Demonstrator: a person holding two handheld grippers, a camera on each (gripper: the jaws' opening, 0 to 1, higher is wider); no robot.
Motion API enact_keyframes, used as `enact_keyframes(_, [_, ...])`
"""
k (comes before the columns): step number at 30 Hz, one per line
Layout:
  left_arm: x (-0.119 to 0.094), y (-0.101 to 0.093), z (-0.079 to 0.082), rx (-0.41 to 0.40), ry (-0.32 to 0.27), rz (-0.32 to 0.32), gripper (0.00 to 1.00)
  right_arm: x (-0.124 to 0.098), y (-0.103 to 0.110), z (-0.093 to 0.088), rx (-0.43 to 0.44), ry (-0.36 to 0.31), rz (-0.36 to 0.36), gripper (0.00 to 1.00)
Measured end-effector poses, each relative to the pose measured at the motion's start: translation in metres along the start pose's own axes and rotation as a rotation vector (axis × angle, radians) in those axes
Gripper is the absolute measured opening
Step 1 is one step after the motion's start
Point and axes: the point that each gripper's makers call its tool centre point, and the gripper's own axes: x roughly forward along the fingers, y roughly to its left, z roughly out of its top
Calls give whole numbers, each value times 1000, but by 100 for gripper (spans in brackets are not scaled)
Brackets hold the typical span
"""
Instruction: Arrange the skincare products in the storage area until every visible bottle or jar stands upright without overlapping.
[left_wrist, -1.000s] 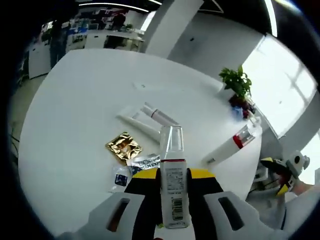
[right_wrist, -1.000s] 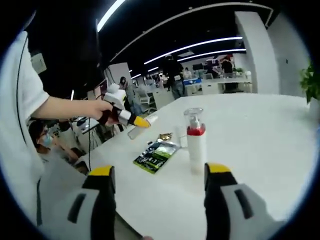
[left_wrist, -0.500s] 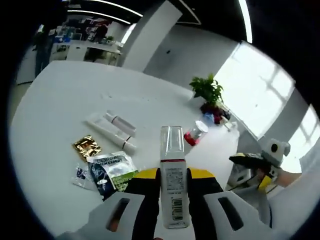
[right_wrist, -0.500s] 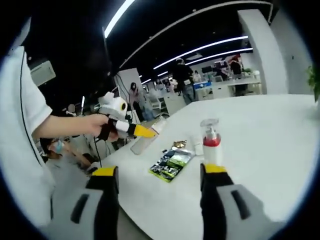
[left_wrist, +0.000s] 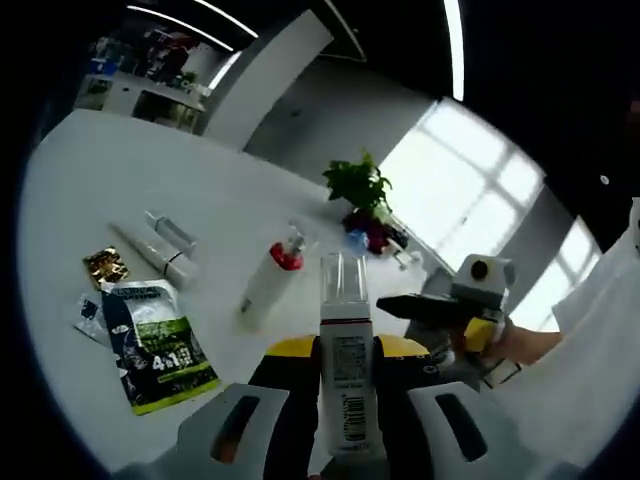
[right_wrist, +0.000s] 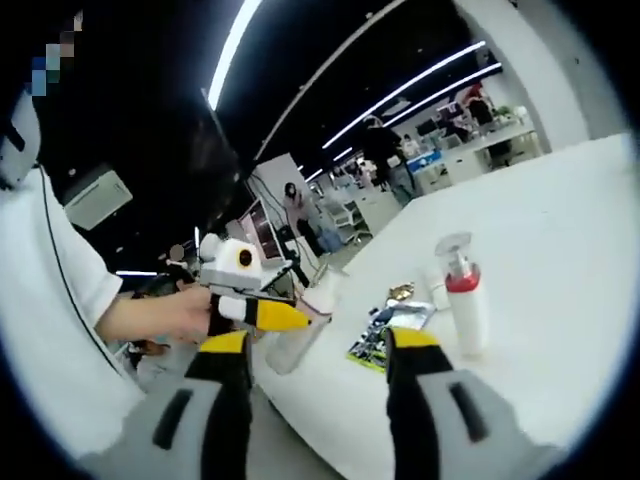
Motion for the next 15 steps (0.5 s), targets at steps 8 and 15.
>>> enact_keyframes(8, [-1, -36, 3, -11, -59, -102, 17, 0, 18, 21, 115, -92, 97, 49])
enact_keyframes(15, [3, -67, 3, 17, -73, -192, 17, -2, 32, 31, 195, -120, 173, 43])
